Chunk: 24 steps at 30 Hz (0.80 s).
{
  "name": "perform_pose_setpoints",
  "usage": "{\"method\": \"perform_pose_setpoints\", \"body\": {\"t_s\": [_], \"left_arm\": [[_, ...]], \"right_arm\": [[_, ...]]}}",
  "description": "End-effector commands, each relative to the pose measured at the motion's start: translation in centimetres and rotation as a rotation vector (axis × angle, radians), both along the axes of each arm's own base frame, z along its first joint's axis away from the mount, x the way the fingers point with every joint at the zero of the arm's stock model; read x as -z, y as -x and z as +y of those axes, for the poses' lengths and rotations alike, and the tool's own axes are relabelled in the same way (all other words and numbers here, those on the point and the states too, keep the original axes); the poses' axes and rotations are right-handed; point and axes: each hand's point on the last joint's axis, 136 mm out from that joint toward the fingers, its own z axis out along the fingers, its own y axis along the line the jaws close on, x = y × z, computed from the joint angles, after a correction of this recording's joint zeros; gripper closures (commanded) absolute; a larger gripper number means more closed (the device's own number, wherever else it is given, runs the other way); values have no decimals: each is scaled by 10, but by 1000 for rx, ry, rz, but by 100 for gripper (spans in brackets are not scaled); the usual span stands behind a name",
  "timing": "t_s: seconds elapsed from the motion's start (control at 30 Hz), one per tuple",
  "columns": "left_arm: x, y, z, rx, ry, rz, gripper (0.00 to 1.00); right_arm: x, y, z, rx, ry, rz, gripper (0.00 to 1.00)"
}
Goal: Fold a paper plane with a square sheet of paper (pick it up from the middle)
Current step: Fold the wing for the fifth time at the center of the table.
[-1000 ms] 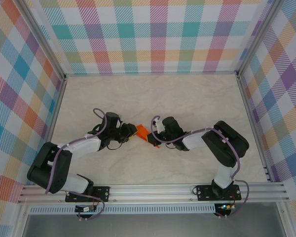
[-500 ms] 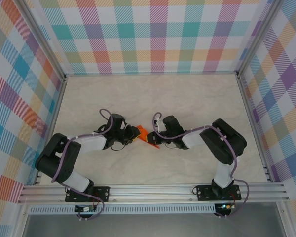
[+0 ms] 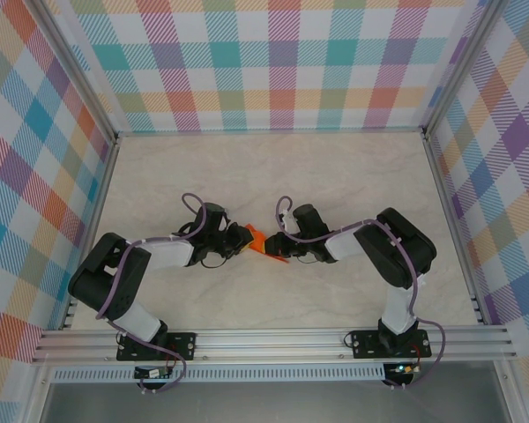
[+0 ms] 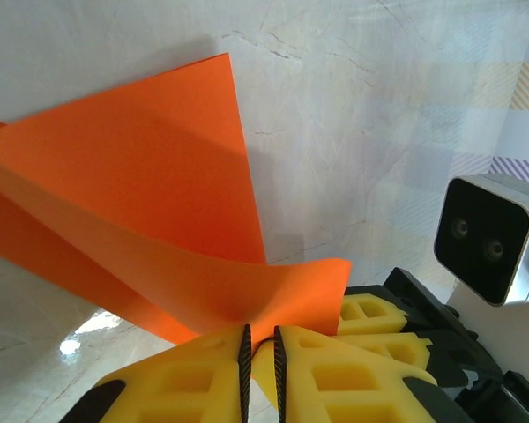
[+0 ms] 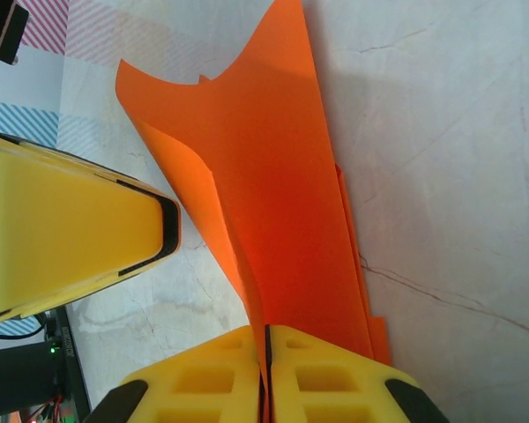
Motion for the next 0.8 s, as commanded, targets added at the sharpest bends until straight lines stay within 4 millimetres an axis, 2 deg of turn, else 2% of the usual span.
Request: {"method": "perform_pose_setpoints", "body": {"t_s": [0.0,0.77], "left_arm": [[-9,-5,-10,32,21,-41,84],[5,-7,-15,46,7,-22,86]], "right_arm": [[-1,-2,2,3,-13,55,91],[11,1,-1,13,15,125,90]]}}
